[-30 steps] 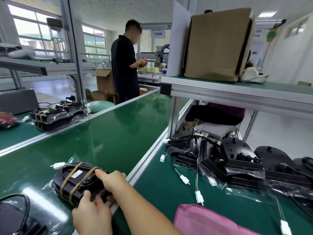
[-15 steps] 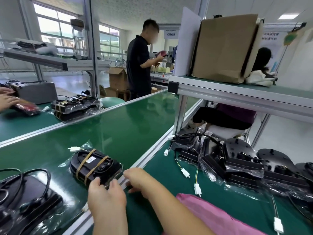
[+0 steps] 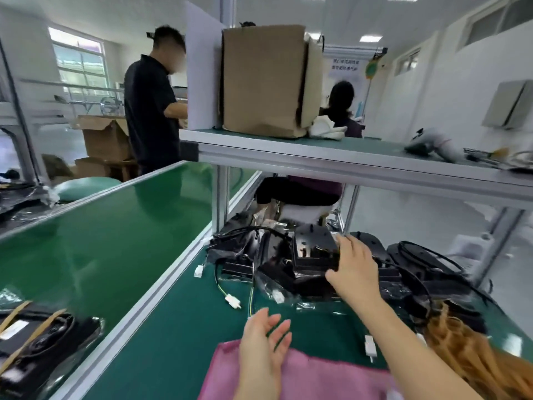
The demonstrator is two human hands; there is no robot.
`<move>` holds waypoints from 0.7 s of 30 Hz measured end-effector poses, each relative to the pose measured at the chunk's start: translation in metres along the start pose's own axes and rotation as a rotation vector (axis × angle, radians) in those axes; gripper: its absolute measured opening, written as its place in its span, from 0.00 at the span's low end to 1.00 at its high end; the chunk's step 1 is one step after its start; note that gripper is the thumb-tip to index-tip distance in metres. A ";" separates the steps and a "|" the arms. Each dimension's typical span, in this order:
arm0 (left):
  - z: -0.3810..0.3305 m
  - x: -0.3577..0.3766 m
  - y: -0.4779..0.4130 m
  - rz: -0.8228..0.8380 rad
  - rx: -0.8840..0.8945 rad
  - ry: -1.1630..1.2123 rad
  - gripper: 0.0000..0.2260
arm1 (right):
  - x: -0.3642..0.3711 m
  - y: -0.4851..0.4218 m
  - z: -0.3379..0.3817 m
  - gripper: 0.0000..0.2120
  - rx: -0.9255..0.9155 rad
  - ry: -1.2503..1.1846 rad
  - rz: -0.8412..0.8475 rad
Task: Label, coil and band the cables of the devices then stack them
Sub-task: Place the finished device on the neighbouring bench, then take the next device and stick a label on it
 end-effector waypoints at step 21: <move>0.033 0.006 -0.004 0.142 -0.031 -0.389 0.05 | 0.013 -0.033 0.000 0.30 -0.291 0.224 -0.012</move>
Point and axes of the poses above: each hand's wrist, its own y-axis away from the middle knuckle, its own x-axis out of the palm, z = x × y, the point moved 7 cm from there along -y, towards the middle knuckle, and after that the axes turned 12 degrees about y, right-handed, at the moved point
